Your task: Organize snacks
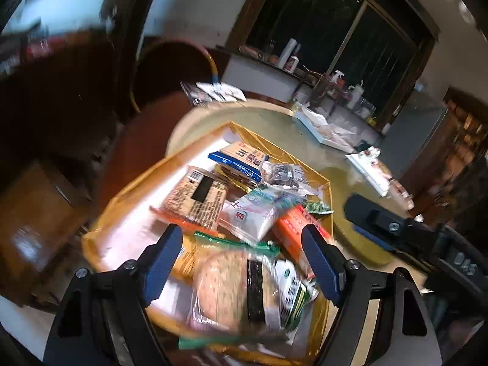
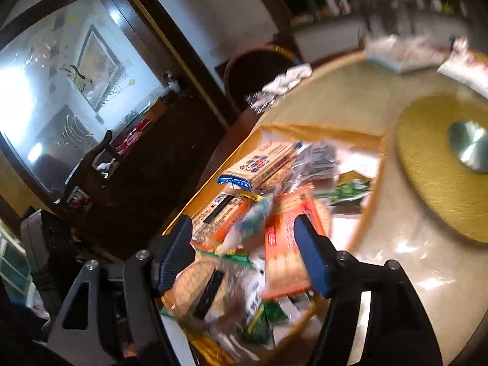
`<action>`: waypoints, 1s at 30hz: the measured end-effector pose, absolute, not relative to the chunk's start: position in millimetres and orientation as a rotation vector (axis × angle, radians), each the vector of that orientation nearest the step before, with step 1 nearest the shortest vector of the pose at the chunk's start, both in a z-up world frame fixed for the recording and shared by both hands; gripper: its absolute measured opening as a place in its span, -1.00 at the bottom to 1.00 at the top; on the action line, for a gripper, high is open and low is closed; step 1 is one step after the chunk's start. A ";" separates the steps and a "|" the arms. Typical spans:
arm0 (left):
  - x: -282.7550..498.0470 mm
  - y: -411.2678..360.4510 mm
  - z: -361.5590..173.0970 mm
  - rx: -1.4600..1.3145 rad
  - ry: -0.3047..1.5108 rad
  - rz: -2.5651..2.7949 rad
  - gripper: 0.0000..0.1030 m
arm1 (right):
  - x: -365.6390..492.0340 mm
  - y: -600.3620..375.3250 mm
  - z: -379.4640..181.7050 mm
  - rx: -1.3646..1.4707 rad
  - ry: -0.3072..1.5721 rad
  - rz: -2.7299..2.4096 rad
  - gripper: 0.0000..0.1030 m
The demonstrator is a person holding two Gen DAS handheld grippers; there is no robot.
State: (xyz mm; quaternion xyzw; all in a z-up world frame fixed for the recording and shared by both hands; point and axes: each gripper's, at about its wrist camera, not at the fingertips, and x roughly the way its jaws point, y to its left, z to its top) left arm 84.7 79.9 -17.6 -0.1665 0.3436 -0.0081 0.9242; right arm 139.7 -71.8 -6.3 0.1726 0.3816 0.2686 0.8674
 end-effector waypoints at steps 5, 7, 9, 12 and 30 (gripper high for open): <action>56.2 50.6 -2.1 -0.180 0.710 0.048 0.57 | 96.7 -94.2 2.8 0.322 0.782 0.495 0.36; 48.4 38.3 1.8 -0.113 0.715 0.082 0.57 | 83.5 -103.5 0.9 0.322 0.792 0.475 0.36; 38.2 26.7 6.0 -0.044 0.707 0.115 0.59 | 74.7 -109.1 -0.1 0.335 0.798 0.483 0.36; 29.6 18.8 9.3 0.006 0.712 0.141 0.60 | 62.3 -116.8 -1.3 0.328 0.799 0.456 0.37; 3.4 19.3 24.7 0.018 0.703 0.231 0.61 | 30.5 -110.6 17.7 0.299 0.770 0.474 0.39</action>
